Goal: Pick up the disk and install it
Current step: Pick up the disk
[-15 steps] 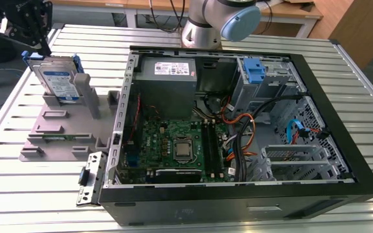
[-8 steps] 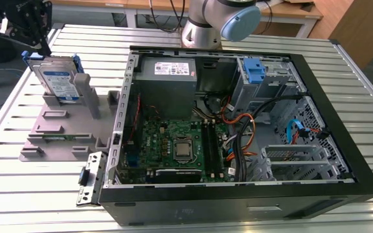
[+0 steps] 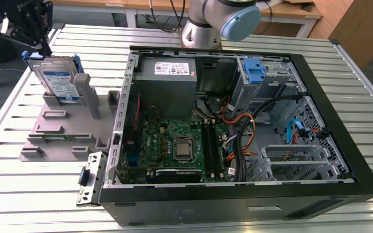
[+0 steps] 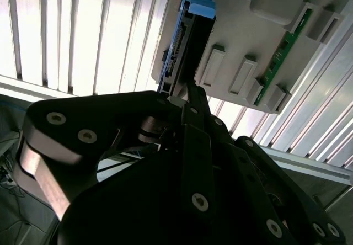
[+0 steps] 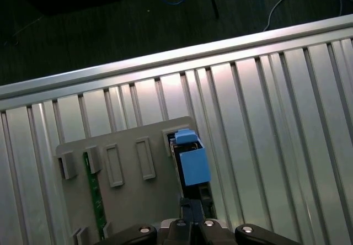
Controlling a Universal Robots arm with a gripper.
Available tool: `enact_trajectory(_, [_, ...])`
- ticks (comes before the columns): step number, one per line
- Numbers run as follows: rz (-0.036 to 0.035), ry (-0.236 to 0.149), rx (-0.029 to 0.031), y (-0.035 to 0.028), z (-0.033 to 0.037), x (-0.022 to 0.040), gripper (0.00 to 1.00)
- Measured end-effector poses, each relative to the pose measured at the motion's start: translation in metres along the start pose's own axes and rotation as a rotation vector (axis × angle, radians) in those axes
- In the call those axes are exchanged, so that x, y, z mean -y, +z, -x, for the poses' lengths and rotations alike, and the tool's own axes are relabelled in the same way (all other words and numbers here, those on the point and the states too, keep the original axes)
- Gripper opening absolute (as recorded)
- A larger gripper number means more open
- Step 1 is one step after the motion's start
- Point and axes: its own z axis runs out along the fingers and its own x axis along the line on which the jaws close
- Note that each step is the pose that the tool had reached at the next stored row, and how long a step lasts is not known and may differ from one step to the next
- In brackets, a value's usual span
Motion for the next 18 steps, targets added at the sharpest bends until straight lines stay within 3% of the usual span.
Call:
enact_trajectory(4, [-0.0001, 0.000, 0.0001, 0.0001, 0.0000, 0.0002, 0.11])
enact_trajectory(6, [-0.0001, 0.000, 0.0000, 0.0000, 0.0000, 0.0003, 0.23])
enact_trajectory(9, [-0.0001, 0.000, 0.0000, 0.0000, 0.0001, 0.0004, 0.29])
enact_trajectory(11, [-0.0001, 0.000, 0.0001, 0.0000, 0.0001, 0.0005, 0.41])
enact_trajectory(14, [-0.0001, 0.000, 0.0000, 0.0000, 0.0001, 0.0006, 0.47])
enact_trajectory(15, [0.0000, 0.000, 0.0000, 0.0000, 0.0002, 0.0008, 0.53])
enact_trajectory(18, [-0.0019, -0.001, 0.0010, 0.0030, 0.0000, 0.0007, 0.53])
